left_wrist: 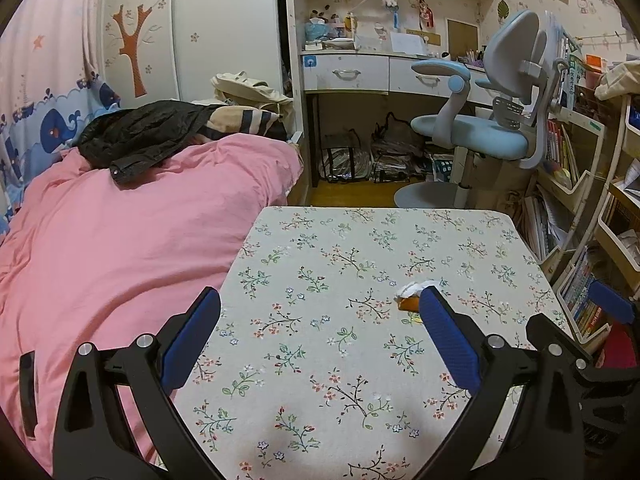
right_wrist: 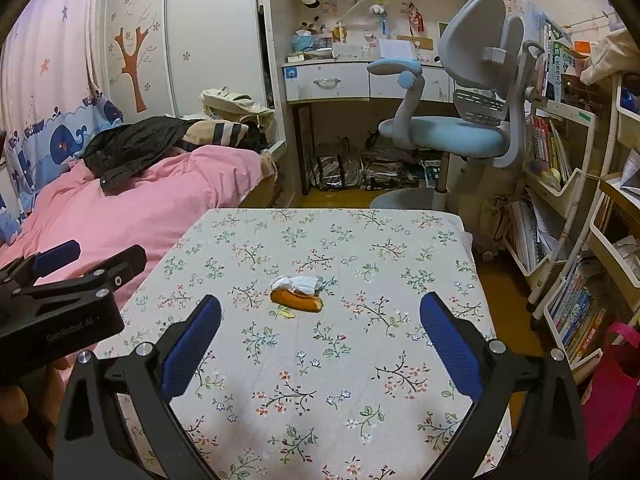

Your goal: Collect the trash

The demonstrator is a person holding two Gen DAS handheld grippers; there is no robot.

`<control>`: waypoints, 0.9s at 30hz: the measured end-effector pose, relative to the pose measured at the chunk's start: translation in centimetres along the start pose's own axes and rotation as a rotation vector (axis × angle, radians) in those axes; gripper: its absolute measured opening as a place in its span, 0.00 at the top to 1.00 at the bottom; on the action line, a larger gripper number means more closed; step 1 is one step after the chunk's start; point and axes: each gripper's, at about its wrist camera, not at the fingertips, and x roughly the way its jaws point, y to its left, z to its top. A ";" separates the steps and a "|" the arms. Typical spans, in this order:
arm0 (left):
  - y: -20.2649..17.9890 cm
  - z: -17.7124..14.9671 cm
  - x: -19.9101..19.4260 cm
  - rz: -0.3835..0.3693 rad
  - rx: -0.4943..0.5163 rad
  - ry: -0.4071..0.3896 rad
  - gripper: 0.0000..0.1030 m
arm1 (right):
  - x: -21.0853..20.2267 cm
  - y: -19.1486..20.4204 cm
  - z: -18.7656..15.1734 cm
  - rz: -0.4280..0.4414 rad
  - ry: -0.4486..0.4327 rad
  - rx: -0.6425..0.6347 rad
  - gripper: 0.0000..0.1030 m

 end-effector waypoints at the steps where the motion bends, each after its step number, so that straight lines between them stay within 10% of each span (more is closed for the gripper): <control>1: 0.0 0.0 0.0 0.001 0.000 0.000 0.07 | 0.0 0.0 0.0 0.000 0.001 -0.001 0.07; 27: -0.2 -0.2 0.6 -0.007 -0.001 0.011 0.07 | 1.0 0.2 -0.1 0.003 0.027 -0.021 0.07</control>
